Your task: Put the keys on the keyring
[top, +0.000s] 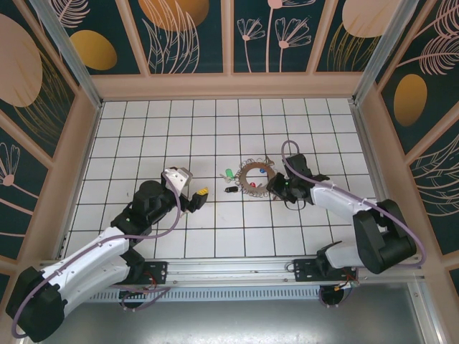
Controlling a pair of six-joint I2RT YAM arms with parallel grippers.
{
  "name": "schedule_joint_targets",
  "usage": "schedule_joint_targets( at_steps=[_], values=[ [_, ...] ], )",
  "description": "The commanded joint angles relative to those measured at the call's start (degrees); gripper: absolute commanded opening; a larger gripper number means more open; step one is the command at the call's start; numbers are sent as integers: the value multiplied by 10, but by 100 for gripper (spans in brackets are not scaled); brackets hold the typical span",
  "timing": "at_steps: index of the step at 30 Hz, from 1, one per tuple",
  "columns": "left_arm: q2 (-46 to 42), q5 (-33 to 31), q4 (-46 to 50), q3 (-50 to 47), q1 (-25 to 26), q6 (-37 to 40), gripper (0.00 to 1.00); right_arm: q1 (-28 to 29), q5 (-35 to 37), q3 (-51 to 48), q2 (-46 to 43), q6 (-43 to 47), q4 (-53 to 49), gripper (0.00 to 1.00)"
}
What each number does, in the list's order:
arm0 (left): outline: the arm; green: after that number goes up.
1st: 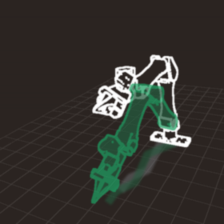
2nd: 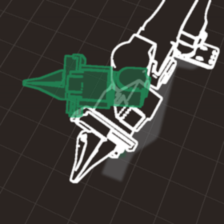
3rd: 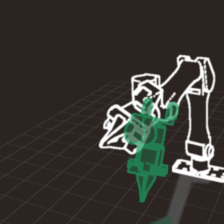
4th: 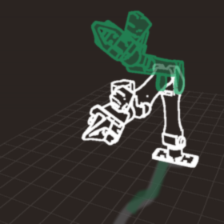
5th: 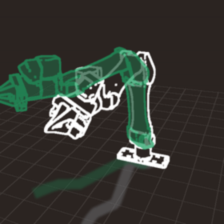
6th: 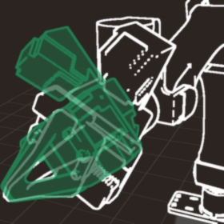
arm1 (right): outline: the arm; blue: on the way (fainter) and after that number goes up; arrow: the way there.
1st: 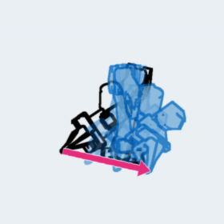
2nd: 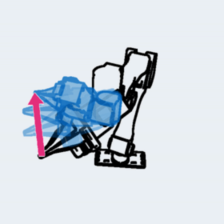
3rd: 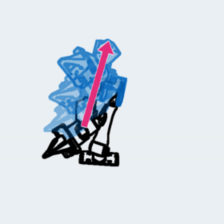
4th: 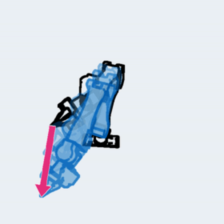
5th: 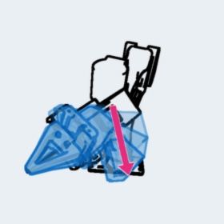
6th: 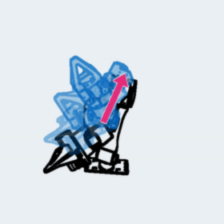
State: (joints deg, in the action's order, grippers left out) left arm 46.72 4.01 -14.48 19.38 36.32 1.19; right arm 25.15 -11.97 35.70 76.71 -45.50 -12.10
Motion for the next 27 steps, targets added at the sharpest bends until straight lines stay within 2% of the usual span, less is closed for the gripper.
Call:
schedule_joint_targets(
  at_steps=[1, 5, 16, 21, 27],
  values=[
    [9, 9, 4, 7, 0, -7, 99, -4, -12, -27, -9, -10, 14, 21],
    [14, 3, 10, 11, 0, -12, 99, -4, -5, -45, -4, -28, 36, 20],
    [15, 6, 12, 12, 0, -12, 99, -9, -4, -27, 9, -20, 56, 27],
    [16, 6, 11, 13, 0, -12, 99, -8, -41, -41, 28, -46, 96, 26],
    [17, 4, 9, 11, 0, -12, 99, -10, -17, -39, 31, -44, 89, 22]
  ],
)
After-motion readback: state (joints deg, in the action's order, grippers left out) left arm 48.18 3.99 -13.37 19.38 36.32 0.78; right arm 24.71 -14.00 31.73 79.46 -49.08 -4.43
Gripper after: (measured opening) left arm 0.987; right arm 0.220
